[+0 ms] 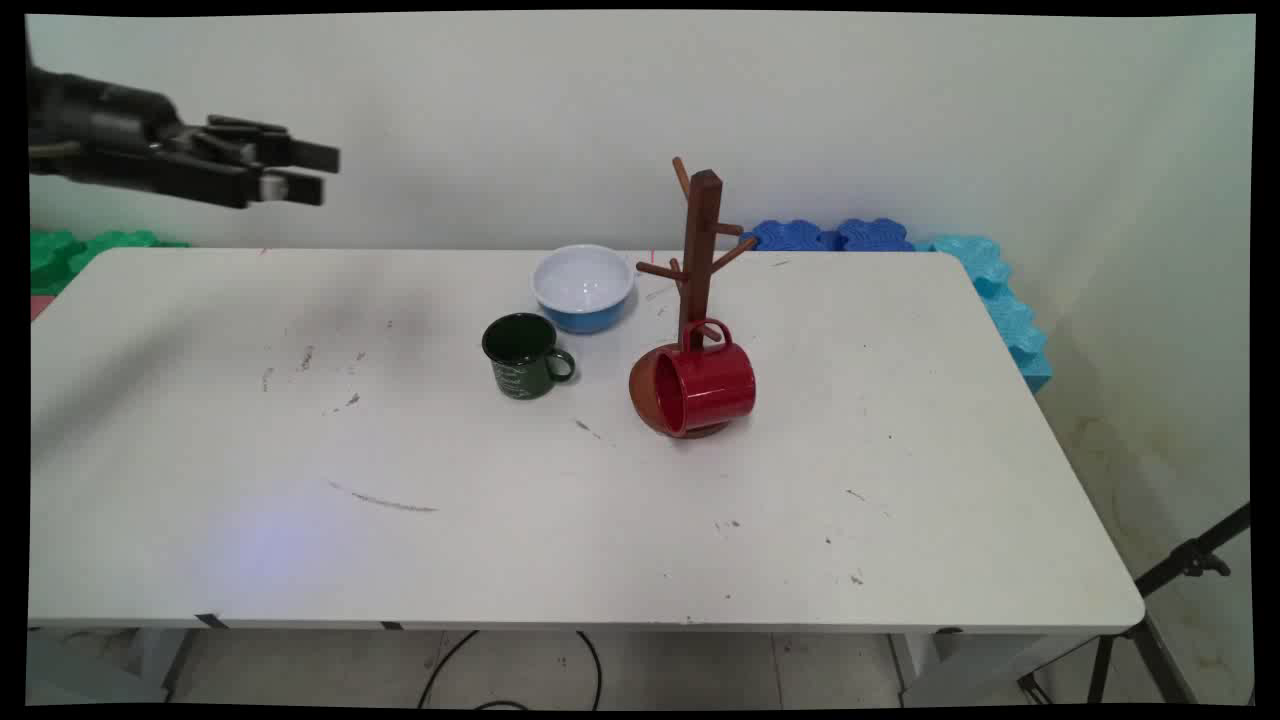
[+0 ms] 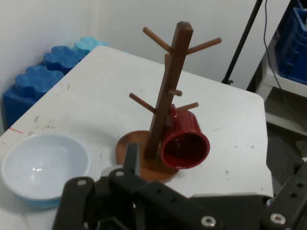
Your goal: Pick up the red mug from the rack
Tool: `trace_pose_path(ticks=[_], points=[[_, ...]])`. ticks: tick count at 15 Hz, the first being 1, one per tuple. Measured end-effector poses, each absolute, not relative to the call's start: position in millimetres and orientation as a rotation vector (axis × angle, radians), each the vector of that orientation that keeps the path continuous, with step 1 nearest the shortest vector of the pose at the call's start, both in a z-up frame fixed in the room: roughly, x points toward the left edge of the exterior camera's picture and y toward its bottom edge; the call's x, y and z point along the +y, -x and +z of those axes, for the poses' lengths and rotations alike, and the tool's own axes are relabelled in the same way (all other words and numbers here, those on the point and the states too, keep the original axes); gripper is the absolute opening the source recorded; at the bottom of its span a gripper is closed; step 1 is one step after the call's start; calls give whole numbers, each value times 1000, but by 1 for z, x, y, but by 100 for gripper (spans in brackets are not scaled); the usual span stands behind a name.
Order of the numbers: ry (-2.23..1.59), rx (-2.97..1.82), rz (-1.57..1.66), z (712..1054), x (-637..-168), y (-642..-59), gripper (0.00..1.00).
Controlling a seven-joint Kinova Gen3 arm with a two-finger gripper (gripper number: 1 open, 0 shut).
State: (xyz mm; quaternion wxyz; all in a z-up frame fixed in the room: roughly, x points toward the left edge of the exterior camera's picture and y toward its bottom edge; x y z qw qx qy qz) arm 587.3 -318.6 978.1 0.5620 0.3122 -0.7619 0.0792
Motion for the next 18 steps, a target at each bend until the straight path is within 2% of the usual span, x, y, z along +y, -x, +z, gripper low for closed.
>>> trace_pose_path(ticks=[7,11,18], points=[[-763,-1869,208,967,-340,-492,100],[-789,-1913,206,943,-345,-439,100],[-863,-1952,198,889,-334,-381,100]])
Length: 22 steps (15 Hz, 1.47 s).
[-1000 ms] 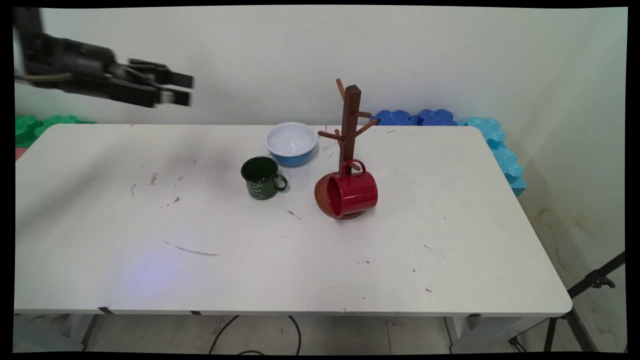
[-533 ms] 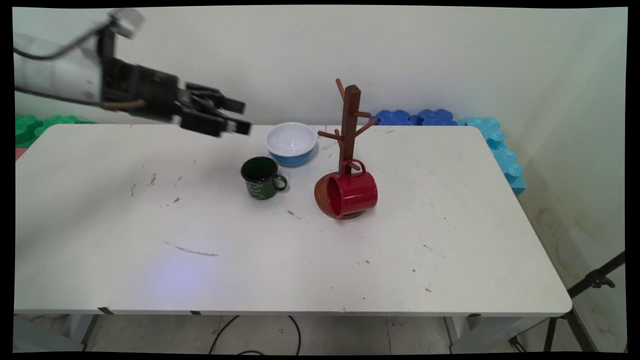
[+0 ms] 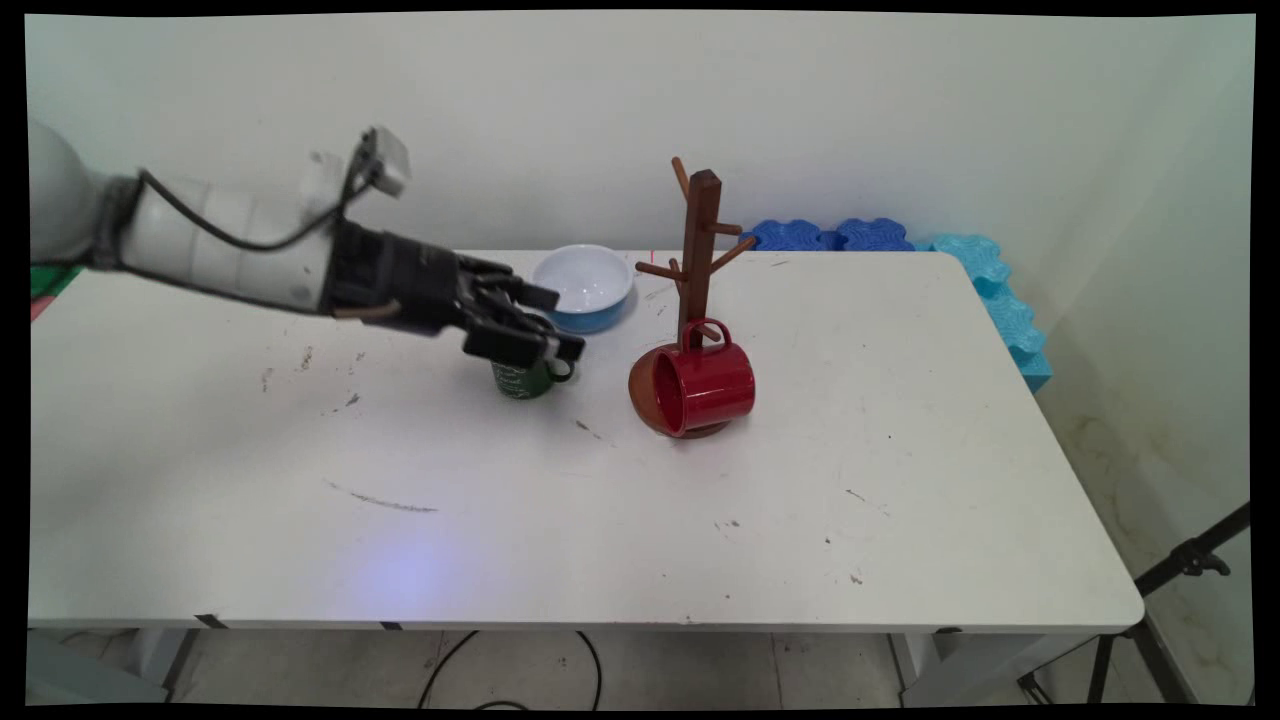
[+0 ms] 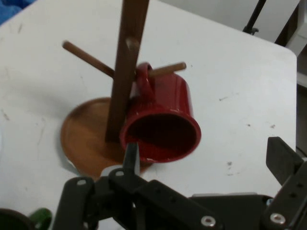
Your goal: Pick up the red mug from the rack
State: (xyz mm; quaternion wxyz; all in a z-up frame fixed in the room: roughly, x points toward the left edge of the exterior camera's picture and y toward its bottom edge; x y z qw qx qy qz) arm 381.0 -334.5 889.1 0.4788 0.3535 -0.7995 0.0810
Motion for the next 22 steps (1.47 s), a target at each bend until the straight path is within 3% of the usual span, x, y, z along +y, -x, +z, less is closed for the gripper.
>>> trace_pose_path(ticks=[11,22], points=[[-962,-1893,197,826,-313,-336,100],[-1009,-1811,212,791,-320,-302,100]])
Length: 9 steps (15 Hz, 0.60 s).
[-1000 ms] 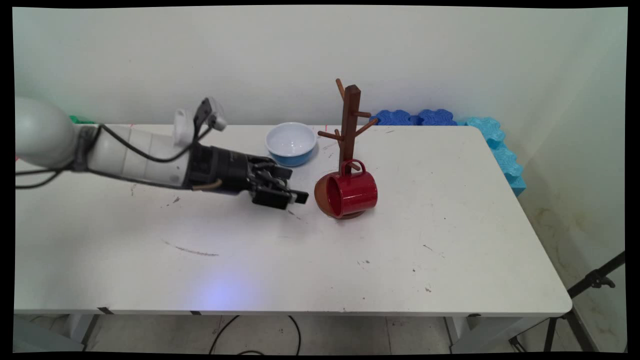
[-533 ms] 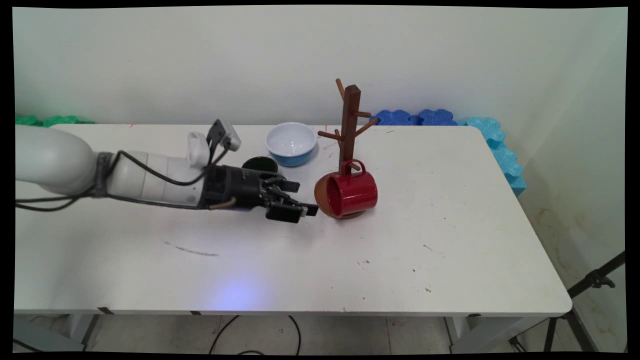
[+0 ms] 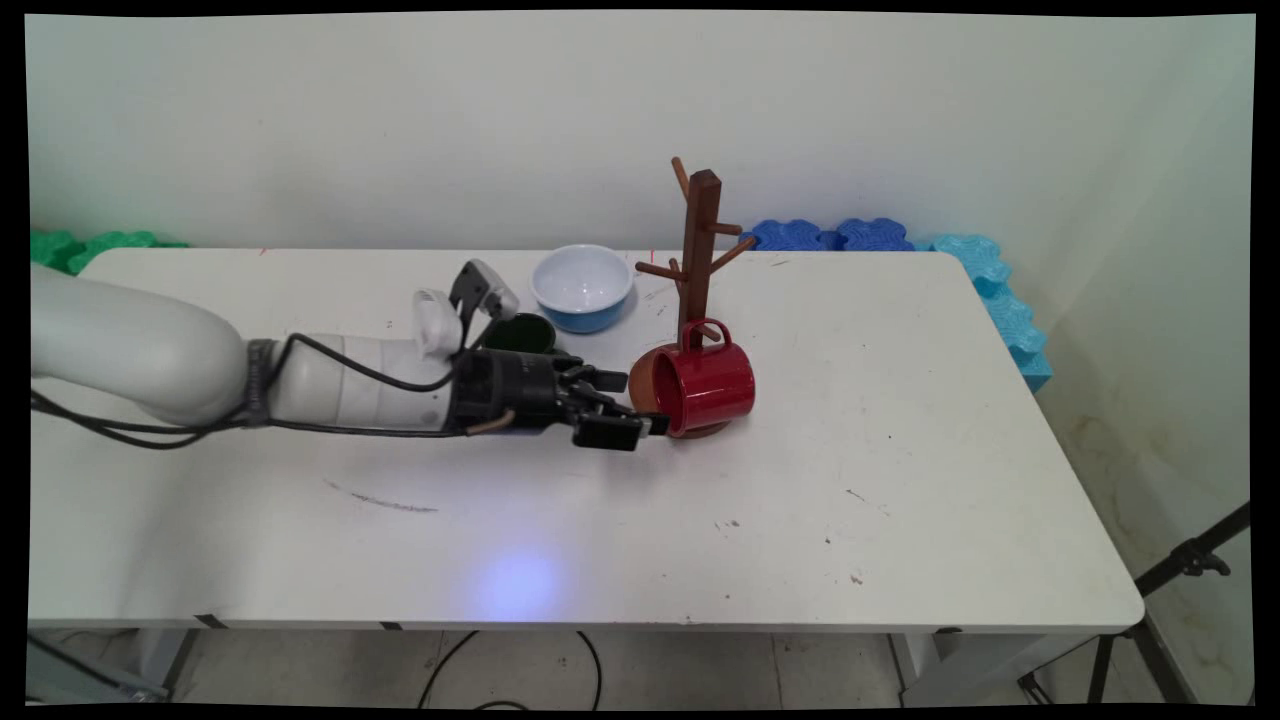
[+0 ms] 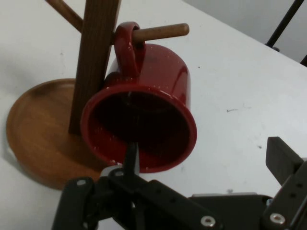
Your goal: Pick up the red mug from the rack
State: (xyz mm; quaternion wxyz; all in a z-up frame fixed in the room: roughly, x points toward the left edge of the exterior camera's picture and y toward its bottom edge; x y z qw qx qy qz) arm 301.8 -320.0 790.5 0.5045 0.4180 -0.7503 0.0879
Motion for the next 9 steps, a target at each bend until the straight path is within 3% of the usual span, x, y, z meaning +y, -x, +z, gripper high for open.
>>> trace_pose_path(ticks=[9], points=[[-996,-1749,222,767,-344,-272,100]])
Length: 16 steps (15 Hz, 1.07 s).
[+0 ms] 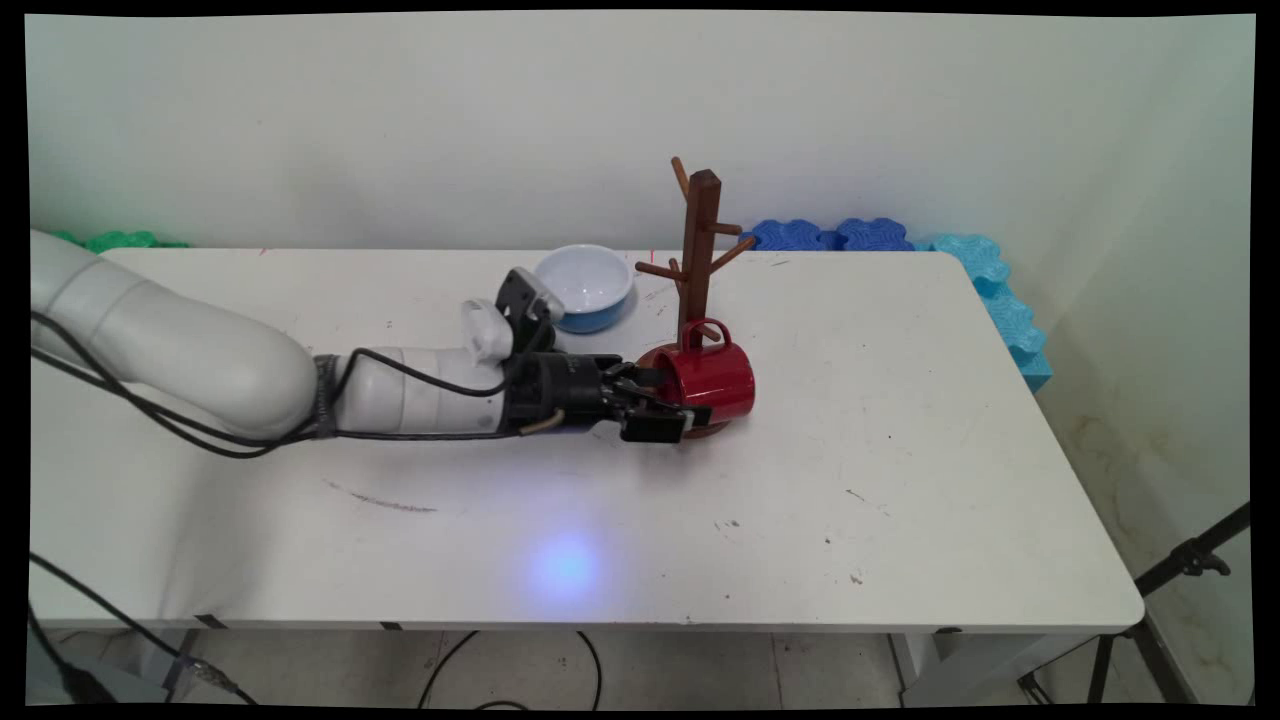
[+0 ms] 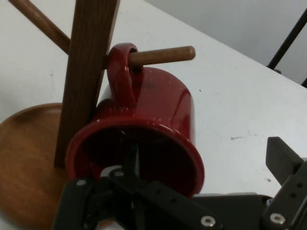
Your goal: Pick up the red mug from the rack
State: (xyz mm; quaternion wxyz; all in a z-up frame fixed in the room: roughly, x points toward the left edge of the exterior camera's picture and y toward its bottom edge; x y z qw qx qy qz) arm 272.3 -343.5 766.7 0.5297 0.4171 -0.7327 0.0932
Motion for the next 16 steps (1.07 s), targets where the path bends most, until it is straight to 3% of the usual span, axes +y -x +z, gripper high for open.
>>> trace_pose_path(ticks=[11,12,16], points=[[-984,-1737,235,749,-358,-254,100],[-985,-1737,238,749,-359,-253,0],[-978,-1745,248,746,-363,-250,0]])
